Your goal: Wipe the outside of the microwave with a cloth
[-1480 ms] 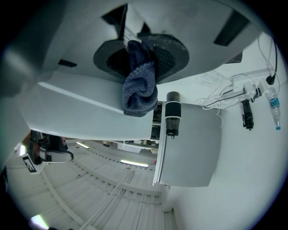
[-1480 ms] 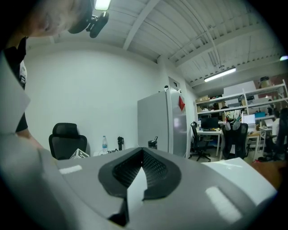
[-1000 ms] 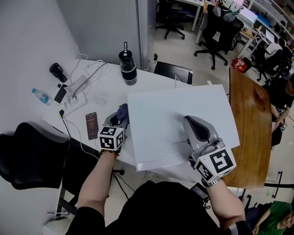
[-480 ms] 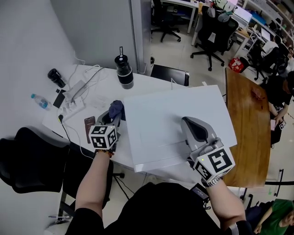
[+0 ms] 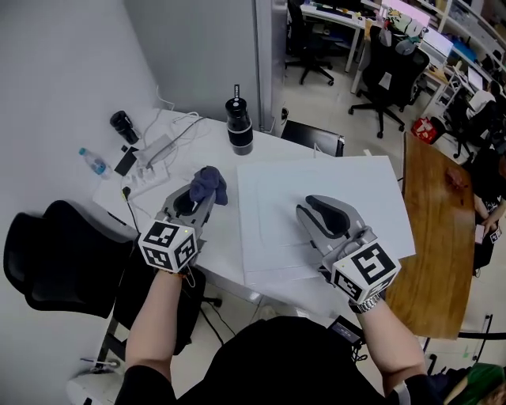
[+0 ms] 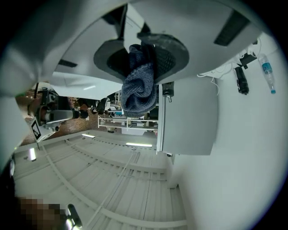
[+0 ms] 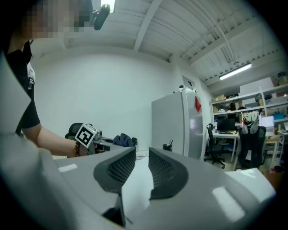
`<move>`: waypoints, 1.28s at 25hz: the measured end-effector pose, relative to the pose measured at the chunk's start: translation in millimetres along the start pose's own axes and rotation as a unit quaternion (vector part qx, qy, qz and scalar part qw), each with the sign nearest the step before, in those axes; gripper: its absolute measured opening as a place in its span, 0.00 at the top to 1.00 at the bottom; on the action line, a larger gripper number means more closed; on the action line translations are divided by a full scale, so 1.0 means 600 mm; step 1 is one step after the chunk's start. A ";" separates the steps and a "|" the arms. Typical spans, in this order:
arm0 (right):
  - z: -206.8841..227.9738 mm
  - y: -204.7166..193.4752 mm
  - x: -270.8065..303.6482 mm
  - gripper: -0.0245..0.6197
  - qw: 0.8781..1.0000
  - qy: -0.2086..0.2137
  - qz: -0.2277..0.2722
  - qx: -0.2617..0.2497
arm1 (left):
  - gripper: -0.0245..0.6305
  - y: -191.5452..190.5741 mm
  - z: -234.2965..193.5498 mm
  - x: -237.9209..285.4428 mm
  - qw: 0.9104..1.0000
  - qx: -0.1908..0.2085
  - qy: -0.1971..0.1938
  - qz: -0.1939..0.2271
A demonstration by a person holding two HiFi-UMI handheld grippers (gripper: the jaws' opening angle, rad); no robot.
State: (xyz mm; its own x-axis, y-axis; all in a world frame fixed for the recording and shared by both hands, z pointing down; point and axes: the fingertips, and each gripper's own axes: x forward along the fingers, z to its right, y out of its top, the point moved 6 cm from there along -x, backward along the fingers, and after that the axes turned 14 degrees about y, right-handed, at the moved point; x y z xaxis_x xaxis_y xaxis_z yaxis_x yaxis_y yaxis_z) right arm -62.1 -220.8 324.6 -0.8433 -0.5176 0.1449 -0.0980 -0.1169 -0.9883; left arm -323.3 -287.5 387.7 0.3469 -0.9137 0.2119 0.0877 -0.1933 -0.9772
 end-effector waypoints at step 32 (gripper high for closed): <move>-0.170 0.037 0.071 0.70 0.961 0.205 -0.042 -0.179 | 0.79 0.118 0.165 -0.170 0.930 0.003 -0.367 0.010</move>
State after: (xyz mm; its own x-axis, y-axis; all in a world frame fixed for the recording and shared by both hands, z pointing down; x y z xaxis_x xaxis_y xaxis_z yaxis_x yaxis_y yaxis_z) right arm -154.0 -159.0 304.1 -0.9547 -0.1322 0.2665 -0.2885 0.1929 -0.9378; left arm -259.7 -172.7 298.4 0.8924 -0.4268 0.1467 0.0778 -0.1748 -0.9815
